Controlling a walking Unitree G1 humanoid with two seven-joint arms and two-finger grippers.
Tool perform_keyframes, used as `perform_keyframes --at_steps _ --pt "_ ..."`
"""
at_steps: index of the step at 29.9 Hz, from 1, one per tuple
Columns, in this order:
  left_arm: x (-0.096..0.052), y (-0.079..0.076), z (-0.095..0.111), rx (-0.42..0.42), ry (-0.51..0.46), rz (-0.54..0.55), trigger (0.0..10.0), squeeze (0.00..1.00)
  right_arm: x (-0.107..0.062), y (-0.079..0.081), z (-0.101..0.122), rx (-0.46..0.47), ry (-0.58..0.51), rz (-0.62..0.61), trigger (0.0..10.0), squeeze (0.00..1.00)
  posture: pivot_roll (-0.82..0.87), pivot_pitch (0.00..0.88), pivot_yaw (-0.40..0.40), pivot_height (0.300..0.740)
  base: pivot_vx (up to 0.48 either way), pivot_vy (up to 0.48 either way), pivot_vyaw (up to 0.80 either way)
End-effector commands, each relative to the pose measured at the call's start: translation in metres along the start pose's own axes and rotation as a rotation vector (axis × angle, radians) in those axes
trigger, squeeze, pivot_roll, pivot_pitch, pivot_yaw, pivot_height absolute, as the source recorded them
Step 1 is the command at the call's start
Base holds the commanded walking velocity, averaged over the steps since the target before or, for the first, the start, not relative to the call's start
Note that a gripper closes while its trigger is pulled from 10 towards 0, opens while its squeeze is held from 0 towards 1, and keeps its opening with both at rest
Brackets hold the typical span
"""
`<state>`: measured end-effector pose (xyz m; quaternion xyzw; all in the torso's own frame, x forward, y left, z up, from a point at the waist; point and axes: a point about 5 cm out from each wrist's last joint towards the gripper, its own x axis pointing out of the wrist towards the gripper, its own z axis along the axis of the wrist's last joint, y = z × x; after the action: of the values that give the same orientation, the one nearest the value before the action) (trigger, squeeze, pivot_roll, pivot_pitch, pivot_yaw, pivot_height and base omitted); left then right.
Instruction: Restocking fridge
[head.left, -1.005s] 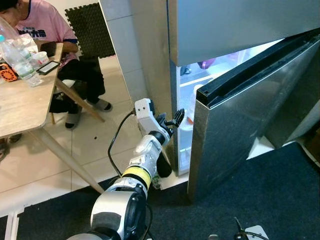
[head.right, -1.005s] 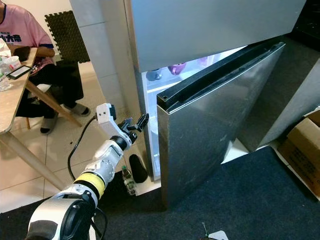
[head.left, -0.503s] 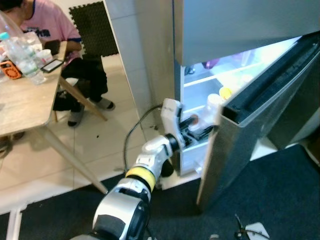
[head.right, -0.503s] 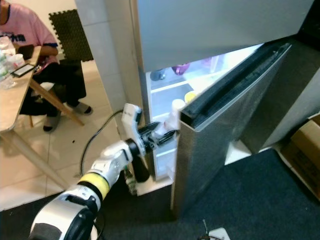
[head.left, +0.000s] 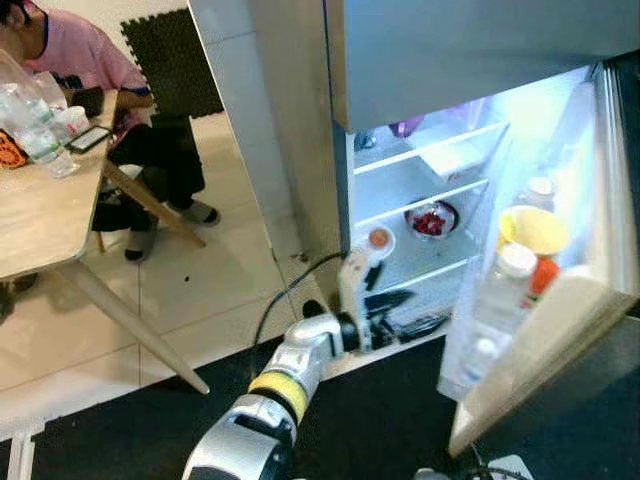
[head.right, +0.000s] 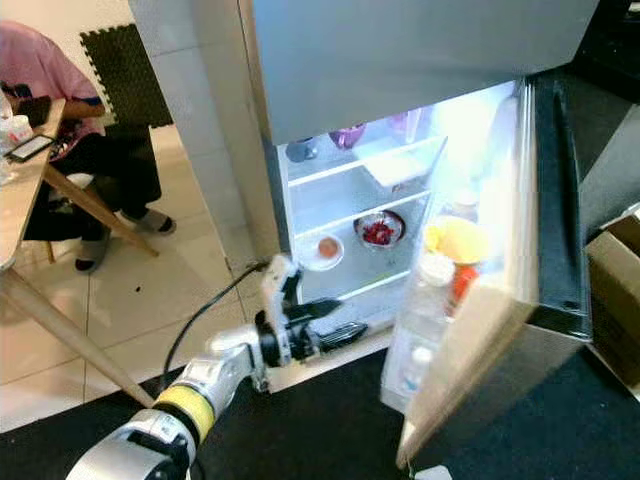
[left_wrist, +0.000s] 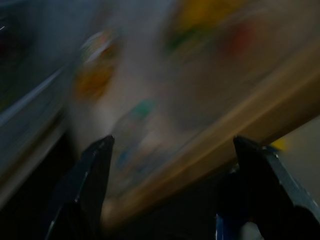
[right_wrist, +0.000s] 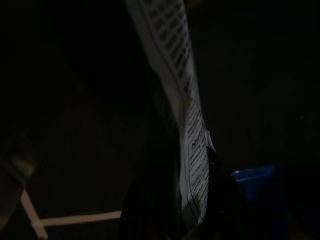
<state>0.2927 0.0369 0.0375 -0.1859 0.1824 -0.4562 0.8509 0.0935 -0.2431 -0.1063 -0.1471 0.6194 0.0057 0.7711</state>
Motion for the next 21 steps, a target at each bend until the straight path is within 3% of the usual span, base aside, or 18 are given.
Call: perform_keyframes --at_steps 1,4,6,9,10,11,12,14,15,17,21 --pt "-0.035 0.029 -0.027 -0.026 0.082 0.244 10.0 0.0 0.0 0.004 0.001 0.011 -0.014 0.018 10.0 0.0 -0.11 0.108 0.067 0.74 0.0 0.0 0.0" --pt "-0.046 0.036 -0.034 -0.034 0.101 0.309 10.0 0.0 0.0 0.005 0.002 0.015 -0.021 0.02 10.0 0.0 -0.11 0.108 0.067 0.74 0.0 0.0 0.0" --pt "-0.073 0.051 -0.05 -0.067 0.14 0.459 10.0 0.0 0.0 0.007 0.011 0.041 -0.08 0.048 10.0 0.0 -0.1 0.108 0.067 0.74 0.0 0.0 0.0" --pt "-0.126 0.066 -0.086 -0.085 0.27 0.694 10.0 0.0 -0.002 0.004 0.036 0.046 -0.187 0.075 10.0 0.0 -0.1 0.107 0.064 0.74 0.0 0.0 0.0" --pt "-0.126 0.066 -0.086 -0.085 0.27 0.694 10.0 0.0 -0.002 0.004 0.036 0.046 -0.187 0.075 10.0 0.0 -0.1 0.107 0.064 0.74 0.0 0.0 0.0" --pt "-0.144 0.067 -0.099 -0.101 0.31 0.77 10.0 0.0 -0.003 0.002 0.046 0.038 -0.231 0.088 10.0 0.0 -0.1 0.107 0.064 0.74 0.0 0.0 0.0" --pt "-0.144 0.067 -0.099 -0.101 0.31 0.77 10.0 0.0 -0.003 0.002 0.046 0.038 -0.231 0.088 10.0 0.0 -0.1 0.107 0.064 0.74 0.0 0.0 0.0" --pt "-0.168 0.067 -0.117 -0.128 0.372 0.877 10.0 0.0 -0.006 0.0 0.065 0.033 -0.314 0.13 10.0 0.0 -0.09 0.107 0.062 0.74 0.0 0.0 0.0" --pt "-0.168 0.067 -0.117 -0.128 0.372 0.877 10.0 0.0 -0.006 0.0 0.065 0.033 -0.314 0.13 10.0 0.0 -0.09 0.107 0.062 0.74 0.0 0.0 0.0" --pt "-0.19 0.06 -0.138 -0.168 0.449 0.948 10.0 0.0 -0.012 0.001 0.086 0.004 -0.417 0.202 10.0 0.0 -0.09 0.105 0.061 0.74 0.0 0.0 0.0" --pt "-0.207 0.051 -0.156 -0.201 0.528 0.983 10.0 0.0 -0.017 -0.006 0.102 -0.015 -0.485 0.191 10.0 0.0 -0.09 0.105 0.061 0.74 0.0 0.0 0.0"
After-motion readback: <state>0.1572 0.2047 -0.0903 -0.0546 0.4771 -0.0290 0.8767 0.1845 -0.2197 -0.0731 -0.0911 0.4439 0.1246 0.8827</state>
